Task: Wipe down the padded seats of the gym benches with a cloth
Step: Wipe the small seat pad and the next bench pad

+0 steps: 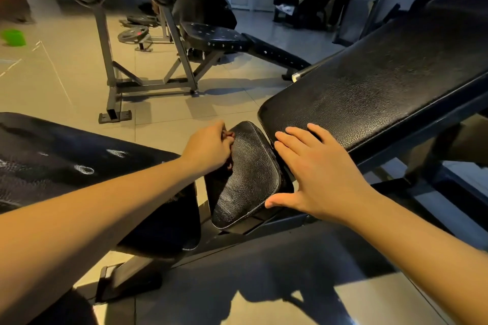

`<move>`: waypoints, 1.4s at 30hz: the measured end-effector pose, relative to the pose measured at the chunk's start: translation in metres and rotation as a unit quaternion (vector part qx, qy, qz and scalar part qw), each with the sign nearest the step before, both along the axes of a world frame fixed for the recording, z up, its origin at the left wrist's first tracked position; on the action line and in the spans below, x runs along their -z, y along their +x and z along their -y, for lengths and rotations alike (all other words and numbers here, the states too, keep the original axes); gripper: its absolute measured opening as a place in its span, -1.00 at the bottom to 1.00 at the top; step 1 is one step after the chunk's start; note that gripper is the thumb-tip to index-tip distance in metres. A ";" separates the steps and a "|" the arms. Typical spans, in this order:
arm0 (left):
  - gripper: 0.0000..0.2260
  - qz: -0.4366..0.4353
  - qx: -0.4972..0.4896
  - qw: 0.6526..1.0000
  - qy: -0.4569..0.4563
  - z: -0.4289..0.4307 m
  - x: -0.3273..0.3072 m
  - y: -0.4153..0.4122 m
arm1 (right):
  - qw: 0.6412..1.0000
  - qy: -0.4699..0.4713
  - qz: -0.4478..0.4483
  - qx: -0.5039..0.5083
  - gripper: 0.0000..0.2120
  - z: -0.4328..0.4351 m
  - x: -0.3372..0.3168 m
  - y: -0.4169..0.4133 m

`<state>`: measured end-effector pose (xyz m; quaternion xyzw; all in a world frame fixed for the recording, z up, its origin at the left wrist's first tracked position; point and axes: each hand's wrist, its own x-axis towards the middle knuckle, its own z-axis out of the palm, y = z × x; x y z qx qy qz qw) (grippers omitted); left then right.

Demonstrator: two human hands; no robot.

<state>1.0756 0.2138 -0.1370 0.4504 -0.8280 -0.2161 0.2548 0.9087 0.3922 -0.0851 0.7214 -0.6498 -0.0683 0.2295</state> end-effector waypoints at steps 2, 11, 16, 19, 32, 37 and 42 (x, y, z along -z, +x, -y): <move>-0.90 -0.049 0.103 0.993 -0.039 -0.029 -0.009 -0.006 | 1.000 -0.003 -0.005 -0.001 0.05 0.000 0.001 -0.001; -0.87 -0.028 -0.018 0.999 0.002 -0.001 -0.004 -0.014 | 1.000 -0.002 -0.004 -0.004 0.05 0.001 0.001 -0.002; -0.90 -0.050 0.078 0.995 -0.035 -0.021 -0.010 -0.014 | 1.000 -0.009 -0.010 -0.009 0.05 0.001 0.001 -0.003; -0.87 -0.019 -0.051 0.997 0.057 0.018 -0.003 -0.006 | 1.000 -0.006 -0.006 -0.007 0.06 0.001 0.001 -0.002; -0.88 0.016 -0.061 0.996 0.059 0.002 0.006 0.007 | 1.000 -0.006 -0.001 -0.006 0.06 0.001 0.000 -0.001; -0.87 -0.062 0.168 0.984 -0.024 -0.085 -0.007 0.004 | 1.000 -0.003 -0.010 -0.003 0.05 0.000 0.001 -0.002; -0.86 -0.017 -0.032 0.998 0.042 -0.027 0.011 0.009 | 1.000 0.002 -0.007 0.005 0.07 0.001 0.000 0.001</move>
